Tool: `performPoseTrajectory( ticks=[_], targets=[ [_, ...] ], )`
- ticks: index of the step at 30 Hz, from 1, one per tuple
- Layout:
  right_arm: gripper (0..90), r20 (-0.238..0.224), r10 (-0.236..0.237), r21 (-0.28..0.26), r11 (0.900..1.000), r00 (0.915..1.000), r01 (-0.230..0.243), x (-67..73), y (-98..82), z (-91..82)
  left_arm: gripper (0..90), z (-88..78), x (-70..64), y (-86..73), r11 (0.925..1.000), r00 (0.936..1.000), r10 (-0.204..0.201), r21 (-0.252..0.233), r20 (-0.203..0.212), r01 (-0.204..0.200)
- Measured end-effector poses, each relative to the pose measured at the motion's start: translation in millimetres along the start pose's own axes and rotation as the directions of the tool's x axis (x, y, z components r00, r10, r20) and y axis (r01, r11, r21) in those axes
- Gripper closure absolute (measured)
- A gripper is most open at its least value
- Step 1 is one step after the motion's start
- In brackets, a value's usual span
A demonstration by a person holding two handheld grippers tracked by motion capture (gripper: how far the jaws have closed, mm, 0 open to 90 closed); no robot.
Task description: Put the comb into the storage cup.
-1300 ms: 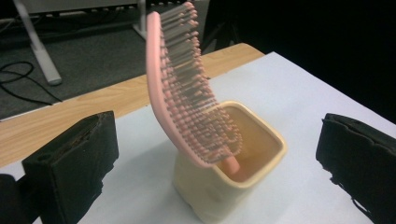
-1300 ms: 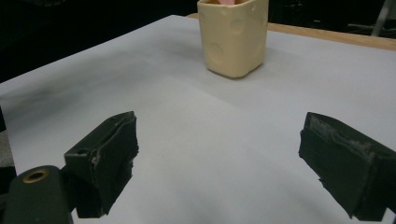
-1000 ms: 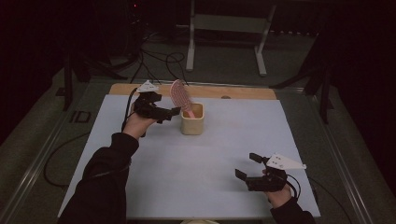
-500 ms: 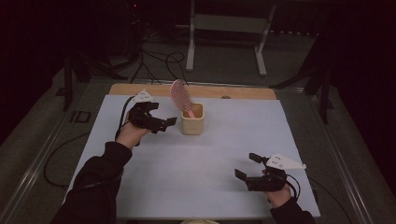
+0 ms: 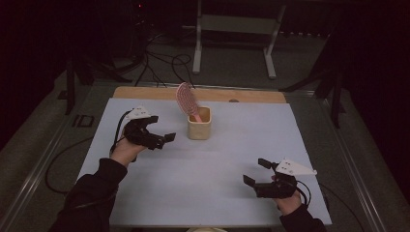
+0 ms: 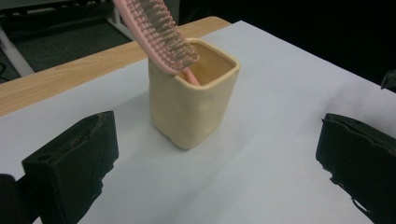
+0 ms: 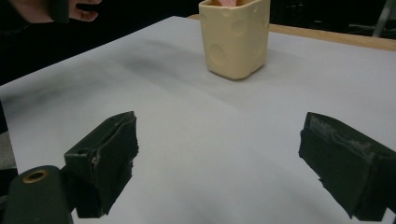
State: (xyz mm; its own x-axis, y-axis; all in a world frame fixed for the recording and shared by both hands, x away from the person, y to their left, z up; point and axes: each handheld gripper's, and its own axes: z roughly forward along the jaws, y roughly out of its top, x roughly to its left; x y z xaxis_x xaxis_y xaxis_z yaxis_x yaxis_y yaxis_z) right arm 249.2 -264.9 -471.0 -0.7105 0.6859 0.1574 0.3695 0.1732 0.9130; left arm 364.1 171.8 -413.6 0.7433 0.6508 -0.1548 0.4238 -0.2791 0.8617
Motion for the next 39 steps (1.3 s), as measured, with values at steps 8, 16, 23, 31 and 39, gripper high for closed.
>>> performPoseTrajectory(
  ticks=[8, 16, 23, 31, 39],
  targets=[
    [11.2, 0.001, -0.001, 0.0, 1.0, 1.0, 0.001, -0.2, -0.2, 0.4, 0.2, -11.4, -3.2, -18.6, 0.9999, 0.9999, 0.013, 0.011, 0.0, -0.013],
    [11.2, 0.002, -0.006, 0.004, 1.0, 1.0, 0.006, 0.3, 0.1, 0.7, 0.2, -23.5, -8.8, -39.5, 0.9998, 0.9998, 0.018, 0.012, -0.004, -0.018],
    [11.2, 0.001, -0.009, 0.004, 1.0, 1.0, 0.009, 1.0, 0.2, 1.2, 0.3, -30.6, -13.8, -57.0, 0.9997, 0.9998, 0.019, 0.018, -0.001, -0.019],
    [11.2, 0.0, -0.005, 0.001, 1.0, 1.0, 0.005, 0.9, 0.3, 1.0, 0.2, -37.7, -15.6, -75.2, 0.9996, 0.9997, 0.018, 0.023, -0.016, -0.018],
    [11.2, 0.0, -0.007, 0.004, 1.0, 1.0, 0.007, 0.2, -0.6, 1.8, 0.2, -39.7, -18.4, -95.2, 0.9974, 0.9995, 0.021, 0.069, -0.023, -0.019]
  ],
)
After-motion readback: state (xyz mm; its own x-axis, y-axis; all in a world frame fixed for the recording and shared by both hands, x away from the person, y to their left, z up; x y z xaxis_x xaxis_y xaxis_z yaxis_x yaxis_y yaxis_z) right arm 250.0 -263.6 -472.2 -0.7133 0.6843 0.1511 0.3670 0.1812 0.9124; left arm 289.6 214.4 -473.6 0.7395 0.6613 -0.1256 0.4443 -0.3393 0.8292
